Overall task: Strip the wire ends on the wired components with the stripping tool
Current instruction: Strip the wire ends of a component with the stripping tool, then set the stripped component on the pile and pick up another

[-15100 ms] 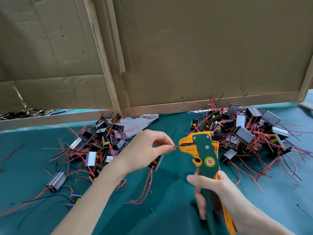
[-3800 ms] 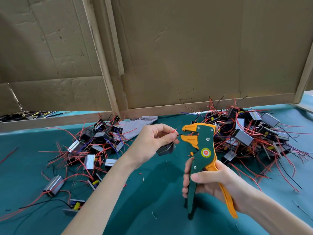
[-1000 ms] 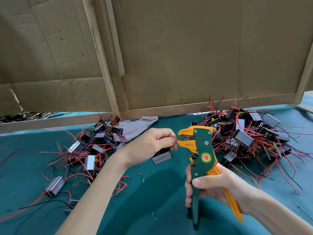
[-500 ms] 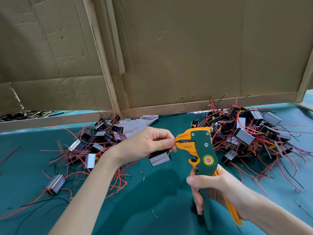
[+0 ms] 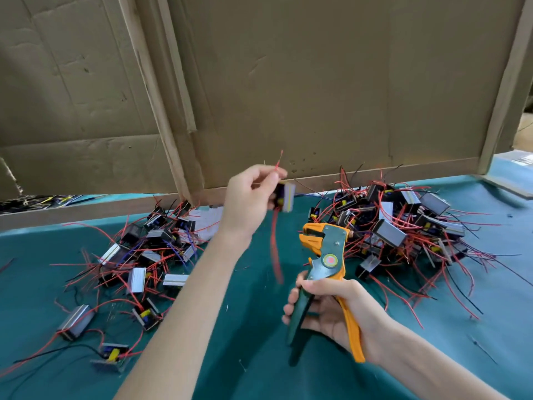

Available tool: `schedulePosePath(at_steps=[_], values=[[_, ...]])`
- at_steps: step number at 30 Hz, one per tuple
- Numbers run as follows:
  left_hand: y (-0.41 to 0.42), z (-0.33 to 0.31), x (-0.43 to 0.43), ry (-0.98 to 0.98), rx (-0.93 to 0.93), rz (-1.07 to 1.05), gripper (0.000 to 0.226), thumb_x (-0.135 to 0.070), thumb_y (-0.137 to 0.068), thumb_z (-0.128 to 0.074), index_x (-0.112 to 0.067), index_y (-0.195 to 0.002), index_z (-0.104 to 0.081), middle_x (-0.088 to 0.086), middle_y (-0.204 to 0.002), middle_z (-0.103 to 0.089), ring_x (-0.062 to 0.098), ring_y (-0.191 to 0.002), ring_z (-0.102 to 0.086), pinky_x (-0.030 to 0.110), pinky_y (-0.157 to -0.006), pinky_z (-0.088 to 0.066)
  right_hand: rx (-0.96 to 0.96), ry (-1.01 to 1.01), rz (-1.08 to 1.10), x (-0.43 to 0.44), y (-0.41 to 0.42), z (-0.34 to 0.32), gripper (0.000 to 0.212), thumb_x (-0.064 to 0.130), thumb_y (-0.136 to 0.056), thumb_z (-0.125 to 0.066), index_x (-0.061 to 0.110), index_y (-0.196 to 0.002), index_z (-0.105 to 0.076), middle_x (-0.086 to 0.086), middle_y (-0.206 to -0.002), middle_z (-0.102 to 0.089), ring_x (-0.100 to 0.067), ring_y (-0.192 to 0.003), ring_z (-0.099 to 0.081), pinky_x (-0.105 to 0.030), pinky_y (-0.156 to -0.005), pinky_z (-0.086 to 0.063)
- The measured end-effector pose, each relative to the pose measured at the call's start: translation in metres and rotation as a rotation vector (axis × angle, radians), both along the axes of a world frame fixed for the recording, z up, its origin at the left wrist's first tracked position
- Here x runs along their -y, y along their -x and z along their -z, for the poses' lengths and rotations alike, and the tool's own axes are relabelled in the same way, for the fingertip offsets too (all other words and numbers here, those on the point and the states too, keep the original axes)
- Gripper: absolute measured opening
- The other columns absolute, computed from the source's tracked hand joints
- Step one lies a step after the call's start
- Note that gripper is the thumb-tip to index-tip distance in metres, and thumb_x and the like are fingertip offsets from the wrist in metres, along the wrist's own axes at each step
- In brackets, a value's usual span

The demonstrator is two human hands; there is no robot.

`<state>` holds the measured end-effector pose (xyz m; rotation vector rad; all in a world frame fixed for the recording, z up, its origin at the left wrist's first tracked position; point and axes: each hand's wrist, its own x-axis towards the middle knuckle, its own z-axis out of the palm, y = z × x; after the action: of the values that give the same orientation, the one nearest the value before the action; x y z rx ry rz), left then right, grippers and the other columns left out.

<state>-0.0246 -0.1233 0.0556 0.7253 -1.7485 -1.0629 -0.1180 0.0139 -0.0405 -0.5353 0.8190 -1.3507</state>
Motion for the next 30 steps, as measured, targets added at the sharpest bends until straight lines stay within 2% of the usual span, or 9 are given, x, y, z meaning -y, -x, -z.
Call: schedulePosePath(at_steps=[4, 7, 9, 13, 16, 20, 22, 26, 30], values=[[0.071, -0.015, -0.018, -0.279, -0.253, 0.215, 0.021, 0.001, -0.097, -0.047, 0.002, -0.109, -0.064, 0.003, -0.093, -0.062, 0.005, -0.069, -0.059, 0.018, -0.068, -0.056, 0.058, -0.047, 0.005, -0.001, 0.001, -0.001, 0.017, -0.005, -0.066, -0.068, -0.001, -0.082, -0.066, -0.024, -0.080, -0.062, -0.038, -0.070, -0.066, -0.047, -0.068, -0.058], [0.099, -0.010, -0.038, -0.388, -0.160, 0.508, 0.041, 0.002, -0.099, -0.042, -0.007, -0.138, -0.046, 0.016, -0.137, -0.047, 0.015, -0.113, -0.052, 0.029, -0.098, -0.048, 0.057, -0.052, 0.026, -0.001, 0.000, 0.000, 0.039, -0.005, -0.055, -0.071, -0.005, -0.093, -0.063, -0.027, -0.088, -0.062, -0.037, -0.071, -0.067, -0.047, -0.066, -0.058], [0.097, -0.003, -0.045, -0.302, -0.002, 0.581, 0.047, -0.001, -0.099, -0.043, -0.017, -0.143, -0.041, 0.016, -0.151, -0.032, 0.015, -0.135, -0.036, 0.037, -0.109, -0.039, 0.059, -0.054, 0.056, 0.001, 0.002, -0.001, 0.044, -0.005, -0.049, -0.071, -0.006, -0.093, -0.064, -0.028, -0.091, -0.061, -0.037, -0.071, -0.067, -0.047, -0.065, -0.058], [0.047, 0.018, -0.041, 0.058, 0.275, 0.389, 0.037, -0.005, -0.097, -0.045, -0.019, -0.129, -0.057, 0.009, -0.122, -0.059, 0.020, -0.111, -0.056, 0.030, -0.102, -0.040, 0.111, -0.050, 0.104, 0.003, 0.006, -0.005, 0.026, 0.002, -0.057, -0.067, -0.004, -0.082, -0.062, -0.023, -0.075, -0.061, -0.036, -0.064, -0.066, -0.047, -0.063, -0.059], [-0.018, 0.038, -0.015, 0.272, 0.588, 0.090, 0.039, 0.004, -0.091, -0.043, -0.015, -0.118, -0.063, 0.005, -0.120, -0.061, 0.017, -0.114, -0.054, 0.019, -0.097, -0.036, 0.109, -0.036, 0.122, 0.005, 0.008, -0.006, 0.023, 0.003, -0.060, -0.066, -0.001, -0.082, -0.061, -0.022, -0.074, -0.062, -0.036, -0.065, -0.066, -0.046, -0.064, -0.059], [-0.108, 0.053, 0.022, 0.236, 1.243, -0.135, 0.040, 0.000, -0.076, -0.047, -0.027, -0.105, -0.056, -0.004, -0.112, -0.051, 0.019, -0.117, -0.042, 0.037, -0.098, -0.035, 0.095, -0.034, 0.126, 0.005, 0.007, -0.006, 0.019, 0.003, -0.066, -0.062, 0.000, -0.085, -0.059, -0.021, -0.075, -0.062, -0.036, -0.066, -0.066, -0.046, -0.065, -0.059], [-0.138, 0.063, 0.030, 0.230, 1.369, -0.237, 0.034, -0.006, -0.077, -0.050, -0.032, -0.099, -0.052, -0.009, -0.103, -0.045, 0.017, -0.113, -0.039, 0.039, -0.092, -0.029, 0.084, -0.027, 0.123, 0.005, 0.006, -0.006, 0.019, 0.003, -0.067, -0.061, -0.001, -0.085, -0.058, -0.021, -0.075, -0.061, -0.036, -0.066, -0.065, -0.046, -0.065, -0.059], [-0.157, 0.085, 0.035, 0.333, 1.255, -0.303, 0.033, -0.005, -0.084, -0.054, -0.036, -0.098, -0.053, -0.013, -0.100, -0.055, 0.016, -0.107, -0.049, 0.035, -0.086, -0.027, 0.075, -0.025, 0.131, 0.005, 0.006, -0.004, 0.018, 0.002, -0.068, -0.062, -0.001, -0.086, -0.059, -0.021, -0.076, -0.061, -0.037, -0.067, -0.065, -0.047, -0.067, -0.059], [-0.143, 0.090, 0.022, 0.360, 0.788, -0.404, 0.028, -0.029, -0.083, -0.072, -0.029, -0.111, -0.066, -0.007, -0.099, -0.065, 0.018, -0.097, -0.056, 0.029, -0.079, -0.034, 0.078, -0.025, 0.132, 0.005, 0.006, -0.002, 0.015, 0.002, -0.068, -0.062, -0.002, -0.083, -0.061, -0.022, -0.078, -0.061, -0.038, -0.069, -0.065, -0.048, -0.067, -0.058]])
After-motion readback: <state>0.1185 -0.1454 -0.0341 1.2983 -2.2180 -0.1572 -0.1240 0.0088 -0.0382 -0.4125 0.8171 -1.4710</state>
